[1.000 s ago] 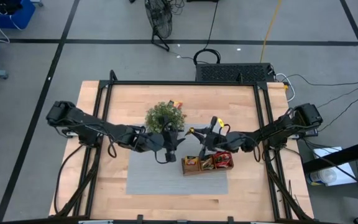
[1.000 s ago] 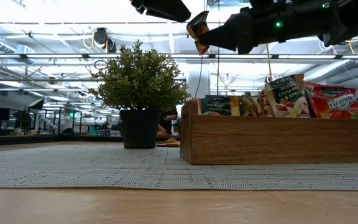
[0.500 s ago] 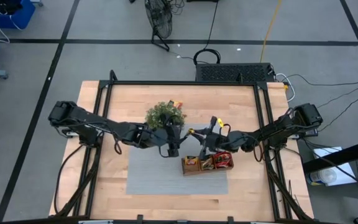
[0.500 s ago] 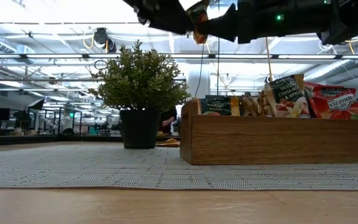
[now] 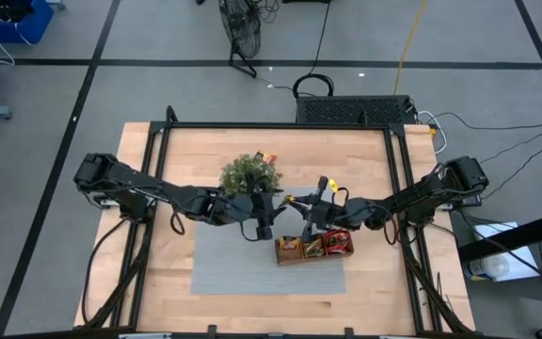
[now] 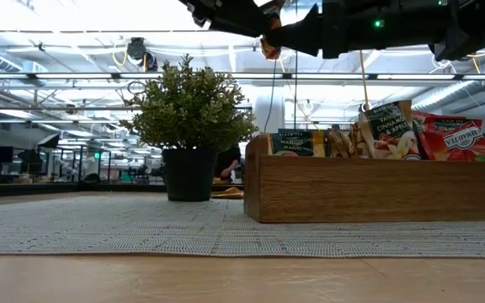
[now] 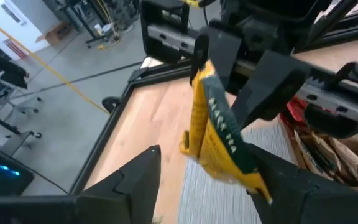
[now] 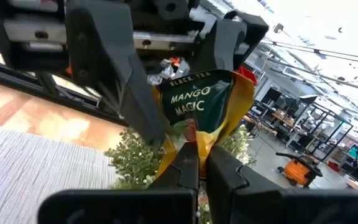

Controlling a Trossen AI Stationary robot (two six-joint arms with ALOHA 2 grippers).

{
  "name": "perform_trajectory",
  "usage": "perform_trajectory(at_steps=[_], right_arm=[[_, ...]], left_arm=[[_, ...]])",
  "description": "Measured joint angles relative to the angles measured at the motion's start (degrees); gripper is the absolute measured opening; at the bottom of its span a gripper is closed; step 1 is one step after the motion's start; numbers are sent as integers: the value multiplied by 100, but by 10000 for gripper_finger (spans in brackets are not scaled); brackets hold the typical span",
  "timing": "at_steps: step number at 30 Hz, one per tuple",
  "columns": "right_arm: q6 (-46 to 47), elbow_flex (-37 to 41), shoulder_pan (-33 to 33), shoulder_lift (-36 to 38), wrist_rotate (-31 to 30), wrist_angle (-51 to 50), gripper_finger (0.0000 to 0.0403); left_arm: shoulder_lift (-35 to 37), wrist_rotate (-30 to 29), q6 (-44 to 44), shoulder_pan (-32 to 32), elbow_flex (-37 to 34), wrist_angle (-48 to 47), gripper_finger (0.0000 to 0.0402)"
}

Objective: Pick & Place Tea
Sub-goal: Put the mango tea sachet into the brown organizer

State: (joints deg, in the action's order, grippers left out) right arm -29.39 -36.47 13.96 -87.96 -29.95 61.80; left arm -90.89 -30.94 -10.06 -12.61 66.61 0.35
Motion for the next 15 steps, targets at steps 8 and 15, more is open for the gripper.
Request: perform_trajectory(at_steps=[8, 15], right_arm=[[0, 0, -7, 0, -5, -46, 0], [9, 0, -9, 0, -15, -59, 0]], left_arm=[[50, -4, -48, -118, 0, 63, 199], [50, -13, -33, -167, 0, 60, 187]])
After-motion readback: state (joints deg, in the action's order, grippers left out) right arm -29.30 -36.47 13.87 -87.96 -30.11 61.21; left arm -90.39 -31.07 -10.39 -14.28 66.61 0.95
